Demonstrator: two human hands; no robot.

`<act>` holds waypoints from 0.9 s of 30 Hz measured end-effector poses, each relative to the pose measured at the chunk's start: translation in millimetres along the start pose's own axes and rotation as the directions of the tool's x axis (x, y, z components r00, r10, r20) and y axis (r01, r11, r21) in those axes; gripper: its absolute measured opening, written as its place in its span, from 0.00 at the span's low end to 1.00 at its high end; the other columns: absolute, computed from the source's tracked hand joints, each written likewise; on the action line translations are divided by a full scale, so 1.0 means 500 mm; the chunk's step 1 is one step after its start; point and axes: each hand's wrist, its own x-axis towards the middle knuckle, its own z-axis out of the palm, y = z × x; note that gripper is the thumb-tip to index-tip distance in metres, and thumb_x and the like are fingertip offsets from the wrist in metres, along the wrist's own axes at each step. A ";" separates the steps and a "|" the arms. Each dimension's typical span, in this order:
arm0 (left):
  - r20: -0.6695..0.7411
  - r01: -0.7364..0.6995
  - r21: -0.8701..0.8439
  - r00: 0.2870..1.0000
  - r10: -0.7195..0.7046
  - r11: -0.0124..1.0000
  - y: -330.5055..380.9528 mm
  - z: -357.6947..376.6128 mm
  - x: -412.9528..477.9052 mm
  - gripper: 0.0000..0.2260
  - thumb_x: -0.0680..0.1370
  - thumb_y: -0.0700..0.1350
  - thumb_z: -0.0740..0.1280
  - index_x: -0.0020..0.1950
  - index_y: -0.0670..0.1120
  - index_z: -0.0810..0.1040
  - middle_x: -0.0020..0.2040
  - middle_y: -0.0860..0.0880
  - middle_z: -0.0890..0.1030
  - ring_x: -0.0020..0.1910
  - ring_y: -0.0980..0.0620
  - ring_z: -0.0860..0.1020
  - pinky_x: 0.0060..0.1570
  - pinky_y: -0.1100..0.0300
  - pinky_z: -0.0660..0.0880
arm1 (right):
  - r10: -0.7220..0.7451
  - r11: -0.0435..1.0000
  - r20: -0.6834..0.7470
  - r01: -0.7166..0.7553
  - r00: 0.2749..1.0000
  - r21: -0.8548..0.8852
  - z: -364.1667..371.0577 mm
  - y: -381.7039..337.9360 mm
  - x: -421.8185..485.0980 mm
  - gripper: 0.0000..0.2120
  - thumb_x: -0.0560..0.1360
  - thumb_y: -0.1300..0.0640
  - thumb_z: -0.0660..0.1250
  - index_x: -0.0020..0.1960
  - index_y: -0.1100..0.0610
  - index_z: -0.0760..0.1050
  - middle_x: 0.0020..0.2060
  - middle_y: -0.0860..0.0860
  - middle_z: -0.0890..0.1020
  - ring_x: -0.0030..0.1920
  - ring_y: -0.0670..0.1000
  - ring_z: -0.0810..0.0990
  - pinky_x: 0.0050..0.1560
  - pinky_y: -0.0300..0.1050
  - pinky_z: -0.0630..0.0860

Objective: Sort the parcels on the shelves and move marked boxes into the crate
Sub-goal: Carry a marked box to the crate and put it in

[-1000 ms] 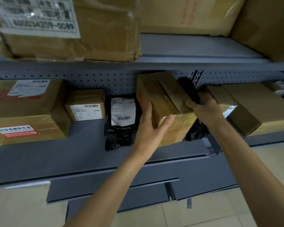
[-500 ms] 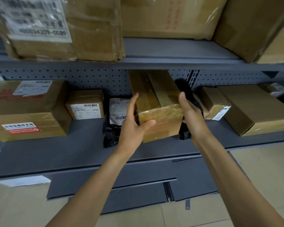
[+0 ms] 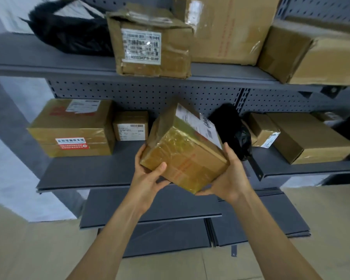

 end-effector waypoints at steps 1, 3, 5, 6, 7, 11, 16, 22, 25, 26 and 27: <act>0.001 0.018 0.003 1.000 -0.018 1.000 0.000 -0.015 -0.025 0.36 0.67 0.41 0.77 0.66 0.66 0.66 0.67 0.50 0.73 0.61 0.45 0.78 0.49 0.43 0.79 | -0.003 1.000 -0.014 0.003 1.000 -0.004 0.011 0.014 -0.014 0.28 0.63 0.33 0.71 0.59 0.44 0.79 0.59 0.55 0.81 0.60 0.63 0.77 0.52 0.81 0.66; 0.012 0.057 0.030 0.998 -0.057 0.998 0.010 -0.041 -0.073 0.35 0.66 0.42 0.77 0.65 0.66 0.67 0.67 0.49 0.72 0.61 0.46 0.78 0.50 0.43 0.79 | -0.019 0.999 -0.091 0.016 0.996 -0.042 0.031 0.040 -0.046 0.21 0.66 0.37 0.70 0.56 0.44 0.78 0.58 0.54 0.81 0.58 0.60 0.77 0.52 0.77 0.69; 0.024 0.092 0.112 0.995 -0.096 0.989 0.030 -0.060 -0.116 0.35 0.65 0.45 0.77 0.66 0.65 0.66 0.68 0.50 0.72 0.61 0.47 0.78 0.50 0.45 0.79 | -0.040 0.998 -0.146 0.032 0.988 -0.059 0.048 0.060 -0.082 0.18 0.68 0.39 0.67 0.55 0.45 0.76 0.57 0.54 0.80 0.57 0.58 0.77 0.49 0.69 0.74; 0.021 0.102 0.165 0.994 -0.107 0.981 0.041 -0.063 -0.135 0.37 0.64 0.48 0.77 0.68 0.64 0.65 0.68 0.50 0.71 0.61 0.48 0.78 0.50 0.47 0.80 | -0.056 0.997 -0.164 0.047 0.985 -0.057 0.056 0.069 -0.104 0.18 0.69 0.40 0.67 0.55 0.45 0.75 0.56 0.53 0.80 0.56 0.58 0.77 0.47 0.65 0.75; 0.008 0.105 0.209 0.994 -0.109 0.972 0.053 -0.057 -0.156 0.40 0.62 0.51 0.78 0.70 0.63 0.62 0.69 0.52 0.71 0.61 0.50 0.77 0.50 0.48 0.80 | -0.079 0.996 -0.181 0.070 0.980 -0.053 0.065 0.079 -0.126 0.17 0.70 0.40 0.66 0.56 0.45 0.75 0.56 0.53 0.79 0.56 0.57 0.77 0.46 0.63 0.76; -0.200 0.007 0.132 0.980 0.020 0.991 0.068 0.019 -0.236 0.61 0.53 0.58 0.78 0.75 0.64 0.42 0.66 0.57 0.67 0.56 0.56 0.75 0.44 0.50 0.79 | -0.176 0.984 -0.207 0.172 0.962 -0.034 0.121 0.137 -0.207 0.17 0.72 0.39 0.63 0.57 0.44 0.76 0.55 0.50 0.80 0.57 0.54 0.77 0.51 0.64 0.77; -0.344 -0.173 0.126 0.916 0.206 0.977 0.097 0.141 -0.340 0.67 0.45 0.61 0.82 0.67 0.77 0.37 0.75 0.50 0.56 0.73 0.44 0.63 0.66 0.38 0.67 | -0.324 0.946 -0.211 0.313 0.922 -0.082 0.193 0.214 -0.289 0.13 0.75 0.39 0.59 0.54 0.39 0.77 0.50 0.47 0.85 0.51 0.50 0.83 0.44 0.53 0.80; -0.334 -0.192 0.221 0.906 0.259 0.956 0.131 0.115 -0.348 0.54 0.52 0.64 0.77 0.71 0.72 0.48 0.76 0.52 0.58 0.72 0.43 0.64 0.66 0.40 0.68 | -0.411 0.911 -0.097 0.404 0.907 -0.081 0.260 0.274 -0.337 0.20 0.76 0.39 0.62 0.64 0.23 0.59 0.54 0.31 0.80 0.51 0.38 0.81 0.62 0.61 0.73; -0.271 -0.154 0.184 0.942 0.201 0.971 0.163 0.034 -0.329 0.50 0.57 0.57 0.79 0.72 0.70 0.55 0.69 0.52 0.72 0.63 0.51 0.76 0.59 0.46 0.75 | -0.376 0.917 -0.073 0.360 0.924 -0.169 0.246 0.266 -0.350 0.26 0.66 0.27 0.64 0.62 0.22 0.59 0.67 0.33 0.67 0.68 0.43 0.68 0.70 0.66 0.59; -0.240 -0.150 0.198 0.951 0.196 0.969 0.178 0.009 -0.325 0.48 0.57 0.57 0.79 0.71 0.69 0.58 0.65 0.55 0.77 0.57 0.54 0.80 0.53 0.50 0.77 | -0.362 0.920 -0.091 0.340 0.928 -0.196 0.227 0.254 -0.348 0.31 0.64 0.26 0.62 0.65 0.24 0.57 0.69 0.34 0.64 0.71 0.46 0.63 0.71 0.67 0.57; -0.209 -0.147 0.228 0.958 0.196 0.962 0.198 -0.011 -0.327 0.45 0.57 0.57 0.77 0.71 0.68 0.61 0.62 0.58 0.79 0.53 0.57 0.81 0.47 0.53 0.78 | -0.348 0.923 -0.115 0.319 0.930 -0.215 0.202 0.236 -0.341 0.36 0.63 0.26 0.60 0.69 0.27 0.54 0.70 0.36 0.62 0.74 0.49 0.60 0.71 0.68 0.55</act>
